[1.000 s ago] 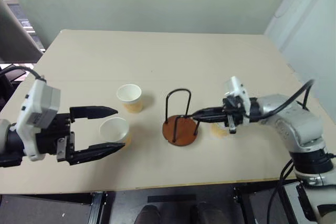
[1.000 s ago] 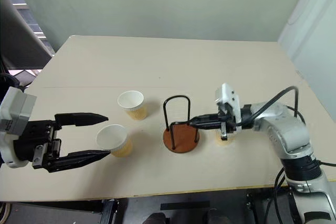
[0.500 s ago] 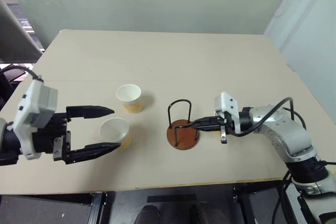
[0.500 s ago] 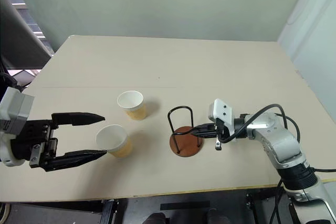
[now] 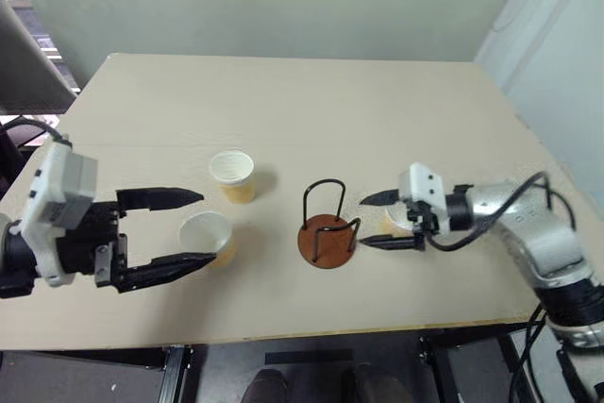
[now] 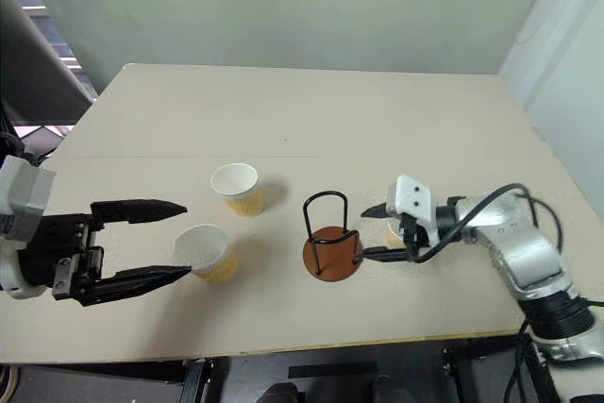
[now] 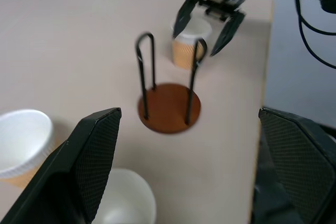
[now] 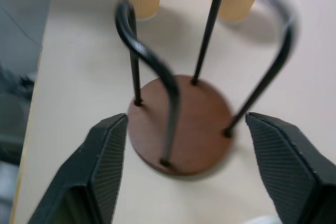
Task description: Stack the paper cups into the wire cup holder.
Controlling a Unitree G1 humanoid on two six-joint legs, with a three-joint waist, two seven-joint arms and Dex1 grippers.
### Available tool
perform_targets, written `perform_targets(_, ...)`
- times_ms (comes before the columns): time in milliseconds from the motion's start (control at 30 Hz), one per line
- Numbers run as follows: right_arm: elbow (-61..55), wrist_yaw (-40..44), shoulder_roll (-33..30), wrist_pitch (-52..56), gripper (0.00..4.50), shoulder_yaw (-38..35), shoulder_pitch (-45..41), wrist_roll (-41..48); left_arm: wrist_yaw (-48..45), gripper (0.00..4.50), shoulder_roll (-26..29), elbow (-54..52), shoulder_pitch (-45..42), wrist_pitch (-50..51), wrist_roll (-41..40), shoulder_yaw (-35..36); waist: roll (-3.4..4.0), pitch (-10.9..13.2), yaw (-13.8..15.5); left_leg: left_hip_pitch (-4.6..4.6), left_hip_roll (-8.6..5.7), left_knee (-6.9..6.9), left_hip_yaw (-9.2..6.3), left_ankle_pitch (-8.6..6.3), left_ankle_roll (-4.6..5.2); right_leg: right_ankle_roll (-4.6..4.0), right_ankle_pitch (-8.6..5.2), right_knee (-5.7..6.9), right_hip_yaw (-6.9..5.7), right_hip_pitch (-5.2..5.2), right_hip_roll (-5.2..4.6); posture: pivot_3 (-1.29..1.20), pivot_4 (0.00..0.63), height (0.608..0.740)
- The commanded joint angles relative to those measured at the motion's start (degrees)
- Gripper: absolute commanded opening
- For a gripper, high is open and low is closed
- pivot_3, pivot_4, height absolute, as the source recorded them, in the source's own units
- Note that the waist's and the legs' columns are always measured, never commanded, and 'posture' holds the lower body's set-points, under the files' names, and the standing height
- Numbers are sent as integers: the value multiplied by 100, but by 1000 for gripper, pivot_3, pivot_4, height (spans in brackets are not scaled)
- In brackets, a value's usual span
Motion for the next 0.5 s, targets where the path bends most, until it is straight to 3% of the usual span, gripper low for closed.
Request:
perform_targets(33, -403, 158, -344, 106, 3639, -525, -136, 324, 502, 4500, -332, -157, -186, -198, -376, 358, -2, -1, 3, 0, 2, -1, -2, 0, 0, -1, 0, -1, -1, 1, 1, 0, 150, 740)
perform_targets(267, 65, 310, -1192, 49, 3639, -546, 422, -66, 1214, 4500, -554, -514, -206, -181, -912, 323, -4, -2, 36, 2, 1, 2, -3, 1, -2, 1, 0, -18, -1, 15, 1, 0, 150, 740)
perform_targets(500, 180, 88, -974, -20, 3639, -40, 321, -569, 2141, 4500, -513, -895, -301, -225, -1474, 164, -2, -1, -7, 18, 6, -3, 8, 1, -2, 9, 5, -14, 5, 19, 7, 0, 150, 740)
